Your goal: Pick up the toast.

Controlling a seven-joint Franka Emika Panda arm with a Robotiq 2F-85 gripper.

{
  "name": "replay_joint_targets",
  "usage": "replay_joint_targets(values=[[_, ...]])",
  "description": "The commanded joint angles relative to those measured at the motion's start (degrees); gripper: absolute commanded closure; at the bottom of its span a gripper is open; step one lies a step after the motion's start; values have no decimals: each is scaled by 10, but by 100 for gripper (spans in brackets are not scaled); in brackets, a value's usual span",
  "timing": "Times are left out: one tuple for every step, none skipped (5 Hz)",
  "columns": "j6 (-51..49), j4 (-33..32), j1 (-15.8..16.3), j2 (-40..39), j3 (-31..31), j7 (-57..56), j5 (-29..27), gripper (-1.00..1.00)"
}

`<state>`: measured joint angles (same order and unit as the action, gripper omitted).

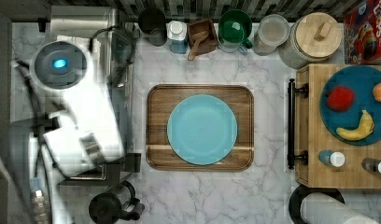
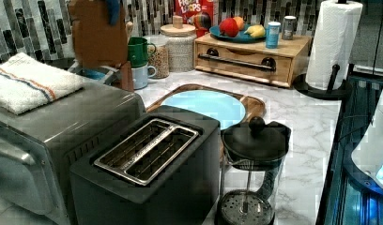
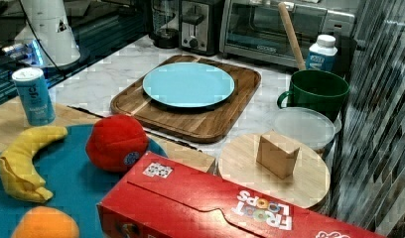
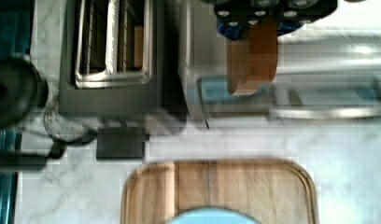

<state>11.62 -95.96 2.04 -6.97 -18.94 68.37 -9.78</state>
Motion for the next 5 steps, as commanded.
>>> replay_joint_targets(values=[[48, -141, -38, 115, 42, -124, 55, 100], [61, -184, -45, 123, 56, -163, 83, 100], [87, -224, -54, 134, 66, -214, 111, 100], [71, -234, -71, 123, 68, -268, 142, 100], [80, -261, -80, 140, 78, -315, 172, 100]])
